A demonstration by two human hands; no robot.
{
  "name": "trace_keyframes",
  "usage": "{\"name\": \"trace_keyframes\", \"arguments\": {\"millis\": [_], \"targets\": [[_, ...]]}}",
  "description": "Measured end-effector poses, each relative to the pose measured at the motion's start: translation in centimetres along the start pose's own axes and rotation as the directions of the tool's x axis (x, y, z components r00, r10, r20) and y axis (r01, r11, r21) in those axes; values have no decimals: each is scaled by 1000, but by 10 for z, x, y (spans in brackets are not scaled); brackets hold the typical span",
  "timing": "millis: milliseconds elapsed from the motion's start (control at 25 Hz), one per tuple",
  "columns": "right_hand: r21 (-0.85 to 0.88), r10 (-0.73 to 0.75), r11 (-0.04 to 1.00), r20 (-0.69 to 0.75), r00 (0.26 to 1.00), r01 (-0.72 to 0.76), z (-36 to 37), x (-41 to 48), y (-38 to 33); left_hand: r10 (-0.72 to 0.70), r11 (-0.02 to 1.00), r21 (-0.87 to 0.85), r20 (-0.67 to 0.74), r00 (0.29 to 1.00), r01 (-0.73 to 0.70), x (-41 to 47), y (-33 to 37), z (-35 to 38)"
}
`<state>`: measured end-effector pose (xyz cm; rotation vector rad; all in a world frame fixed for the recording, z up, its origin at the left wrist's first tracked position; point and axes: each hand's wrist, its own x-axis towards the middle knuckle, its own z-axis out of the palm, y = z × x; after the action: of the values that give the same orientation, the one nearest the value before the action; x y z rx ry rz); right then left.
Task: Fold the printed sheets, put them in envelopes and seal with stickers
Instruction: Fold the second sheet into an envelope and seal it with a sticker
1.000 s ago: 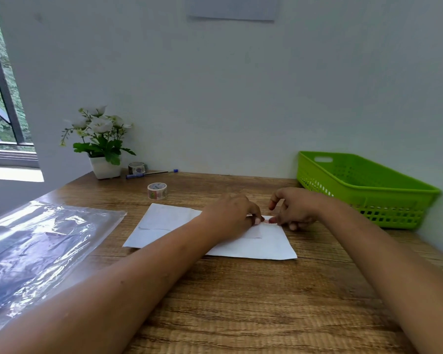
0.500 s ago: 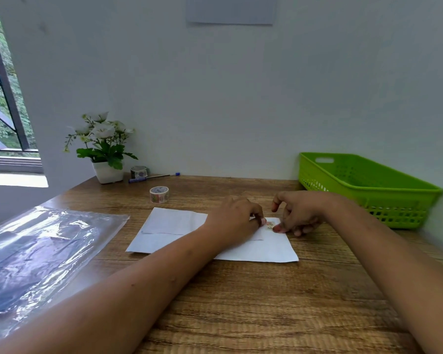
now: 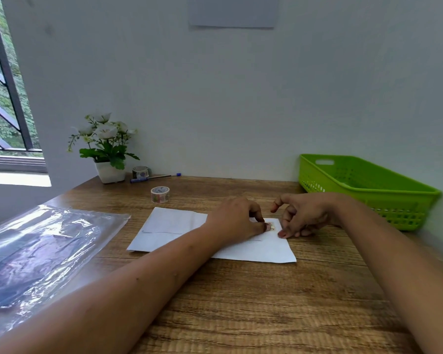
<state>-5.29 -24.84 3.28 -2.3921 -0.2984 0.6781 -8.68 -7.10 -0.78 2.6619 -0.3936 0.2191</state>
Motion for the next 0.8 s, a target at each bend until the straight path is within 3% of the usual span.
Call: {"name": "trace_keyframes", "arguments": {"millis": [240, 440, 800], "targets": [[-16, 30, 999, -172, 985, -33, 11, 4, -1, -11, 997, -72, 96, 995, 18, 0, 0, -10], [-333, -29, 937, -386, 922, -110, 26, 12, -10, -25, 996, -83, 158, 987, 38, -2, -2, -15], [-316, 41, 942, -229, 973, -114, 22, 1, -15, -46, 999, -14, 137, 989, 48, 1, -7, -11]]}}
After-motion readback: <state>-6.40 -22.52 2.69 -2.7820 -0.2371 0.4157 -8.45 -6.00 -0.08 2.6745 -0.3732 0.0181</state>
